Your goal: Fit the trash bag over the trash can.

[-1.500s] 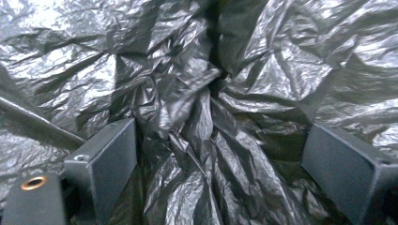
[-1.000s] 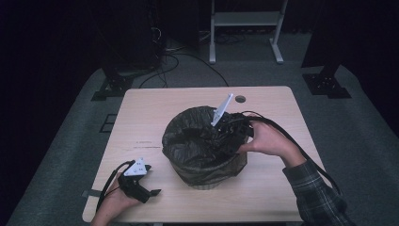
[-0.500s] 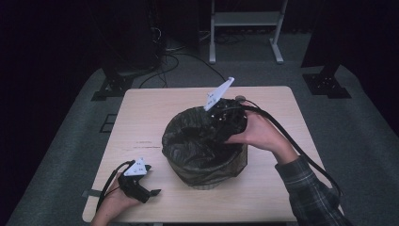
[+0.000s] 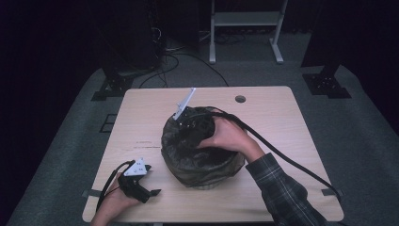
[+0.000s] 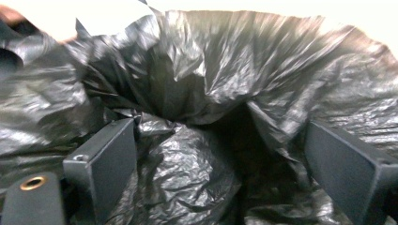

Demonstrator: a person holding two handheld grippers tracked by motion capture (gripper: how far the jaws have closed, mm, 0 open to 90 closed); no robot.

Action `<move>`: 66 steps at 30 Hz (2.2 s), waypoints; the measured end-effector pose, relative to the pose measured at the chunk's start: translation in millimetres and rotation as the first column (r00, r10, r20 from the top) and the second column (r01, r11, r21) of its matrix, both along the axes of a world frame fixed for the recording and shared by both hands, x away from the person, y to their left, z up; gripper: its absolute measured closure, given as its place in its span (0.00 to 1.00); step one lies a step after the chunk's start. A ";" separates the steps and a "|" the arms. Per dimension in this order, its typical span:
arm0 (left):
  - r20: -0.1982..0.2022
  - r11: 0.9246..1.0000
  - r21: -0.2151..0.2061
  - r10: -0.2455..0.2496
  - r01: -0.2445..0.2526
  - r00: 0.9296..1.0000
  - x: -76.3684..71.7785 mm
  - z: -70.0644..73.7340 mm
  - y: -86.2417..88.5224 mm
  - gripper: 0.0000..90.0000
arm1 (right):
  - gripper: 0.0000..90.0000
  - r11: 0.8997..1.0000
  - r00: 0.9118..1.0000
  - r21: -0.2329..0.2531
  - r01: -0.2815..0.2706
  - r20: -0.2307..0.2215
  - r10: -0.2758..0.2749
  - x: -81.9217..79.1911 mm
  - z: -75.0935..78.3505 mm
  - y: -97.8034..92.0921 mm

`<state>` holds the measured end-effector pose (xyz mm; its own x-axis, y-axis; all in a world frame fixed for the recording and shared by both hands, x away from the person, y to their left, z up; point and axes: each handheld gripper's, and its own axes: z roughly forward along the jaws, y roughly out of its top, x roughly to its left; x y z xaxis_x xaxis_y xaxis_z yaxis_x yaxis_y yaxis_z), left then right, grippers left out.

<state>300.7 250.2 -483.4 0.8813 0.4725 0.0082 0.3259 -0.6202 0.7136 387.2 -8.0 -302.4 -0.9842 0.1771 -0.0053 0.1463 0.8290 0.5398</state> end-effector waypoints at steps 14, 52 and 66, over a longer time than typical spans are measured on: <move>0.000 1.000 -0.001 0.001 -0.001 1.000 -0.1 0.0 -0.1 0.00 | 0.11 0.992 0.999 -0.126 -0.010 -0.042 0.005 4.4 -30.8 17.6; 0.001 1.000 0.001 0.001 -0.001 1.000 0.0 0.1 -0.1 0.00 | 0.10 0.966 0.986 0.243 0.087 0.120 -0.119 -22.9 57.8 -101.8; 0.001 1.000 0.000 0.002 -0.002 1.000 -0.1 0.0 -0.1 0.00 | 0.10 0.922 0.965 0.339 0.188 0.109 -0.237 -32.0 42.1 -175.0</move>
<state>300.6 250.0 -483.4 0.8806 0.4738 0.0086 0.3264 -0.6195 0.7140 355.1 -183.0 -260.3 -0.9158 0.3983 -0.0521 0.1996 0.5637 0.8015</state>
